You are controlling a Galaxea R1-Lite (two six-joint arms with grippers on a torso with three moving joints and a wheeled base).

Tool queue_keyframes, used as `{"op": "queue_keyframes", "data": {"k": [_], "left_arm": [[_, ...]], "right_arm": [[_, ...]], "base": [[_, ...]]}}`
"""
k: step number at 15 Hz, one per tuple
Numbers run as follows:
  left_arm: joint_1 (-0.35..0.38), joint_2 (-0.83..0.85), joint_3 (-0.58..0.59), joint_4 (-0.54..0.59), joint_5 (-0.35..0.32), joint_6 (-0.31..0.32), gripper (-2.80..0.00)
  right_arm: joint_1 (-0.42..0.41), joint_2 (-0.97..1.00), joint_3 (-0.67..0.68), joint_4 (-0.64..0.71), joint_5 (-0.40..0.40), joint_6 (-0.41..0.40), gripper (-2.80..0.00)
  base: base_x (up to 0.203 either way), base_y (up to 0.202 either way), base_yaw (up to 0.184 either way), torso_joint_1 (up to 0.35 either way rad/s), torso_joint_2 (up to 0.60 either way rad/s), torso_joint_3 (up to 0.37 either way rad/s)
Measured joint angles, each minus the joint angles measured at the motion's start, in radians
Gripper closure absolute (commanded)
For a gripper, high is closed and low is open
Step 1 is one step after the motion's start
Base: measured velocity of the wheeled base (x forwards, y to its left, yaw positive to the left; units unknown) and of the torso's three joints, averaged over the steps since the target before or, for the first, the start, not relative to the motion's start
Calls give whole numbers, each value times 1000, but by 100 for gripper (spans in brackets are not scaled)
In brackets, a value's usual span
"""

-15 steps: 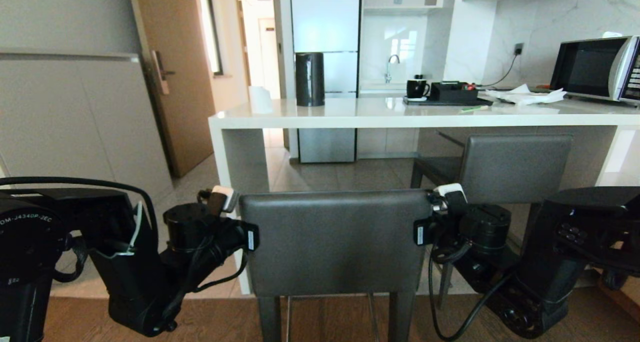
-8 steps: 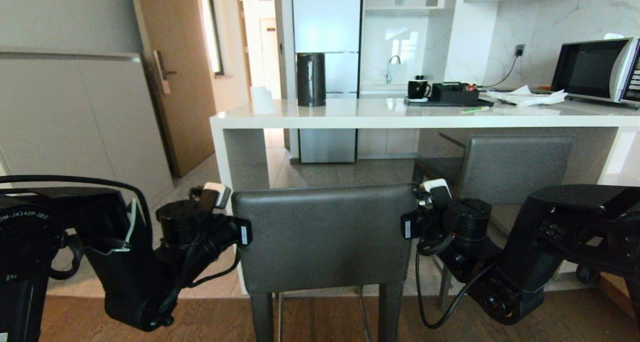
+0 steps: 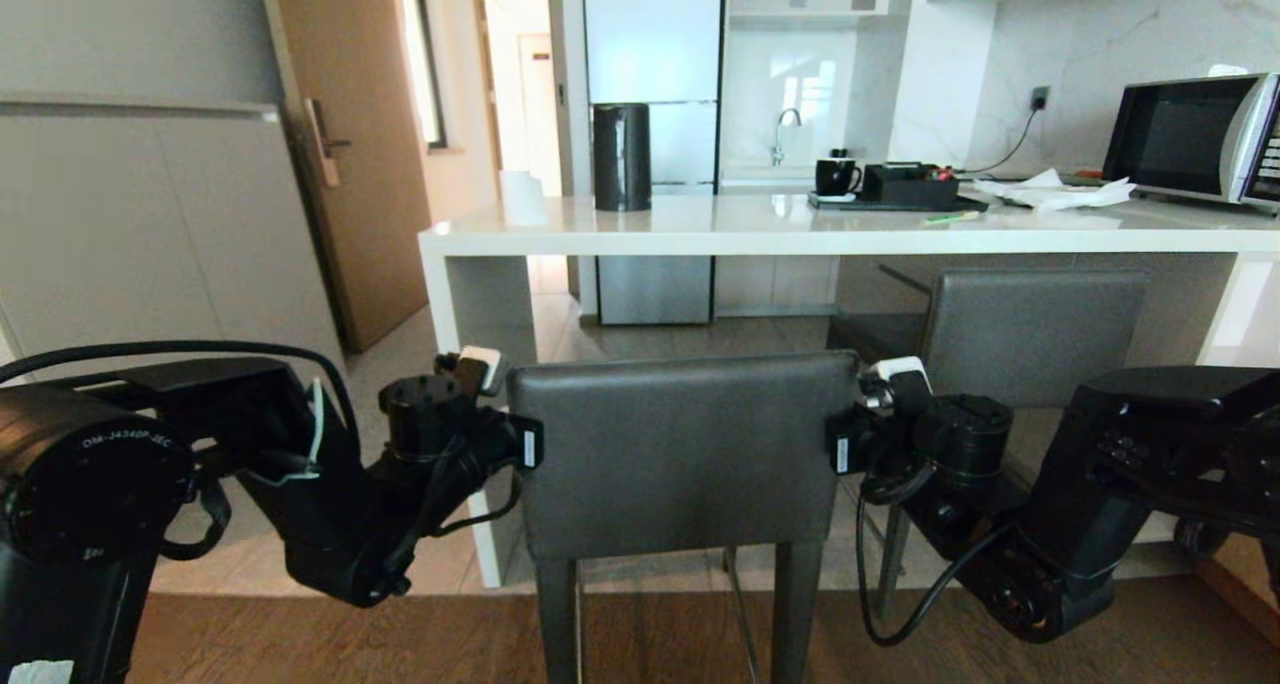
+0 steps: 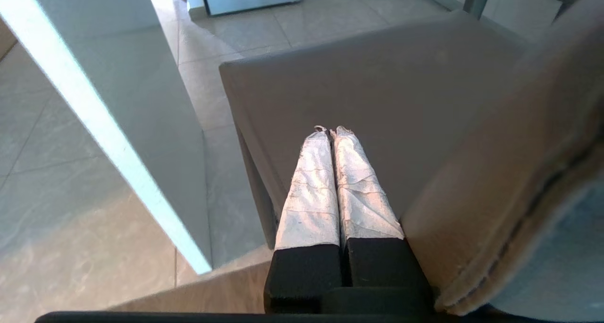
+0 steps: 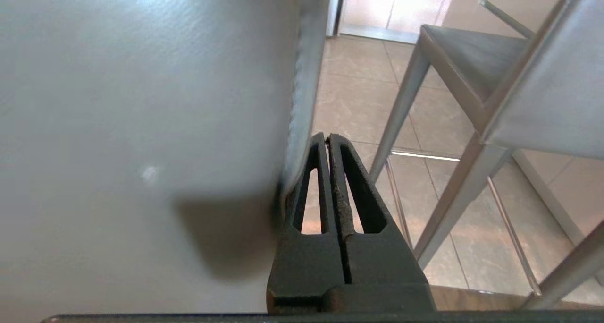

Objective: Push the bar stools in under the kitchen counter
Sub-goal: Push the gray chair back under the dining table

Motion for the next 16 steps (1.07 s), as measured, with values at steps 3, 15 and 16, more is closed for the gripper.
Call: {"op": "queue_keyframes", "data": {"k": [3, 15, 16], "left_arm": [[-1, 7, -21, -3, -1, -19, 0], [14, 7, -28, -7, 24, 11, 0], [14, 9, -28, -3, 26, 12, 0]], "right_arm": [[1, 5, -12, 5, 0, -4, 0], [14, 8, -17, 4, -1, -8, 0], [16, 8, -17, 6, -1, -8, 0]], "base": [[0, 0, 0, 0, 0, 0], [8, 0, 0, -1, 0, 0], [161, 0, 3, -14, 0, 10]]}}
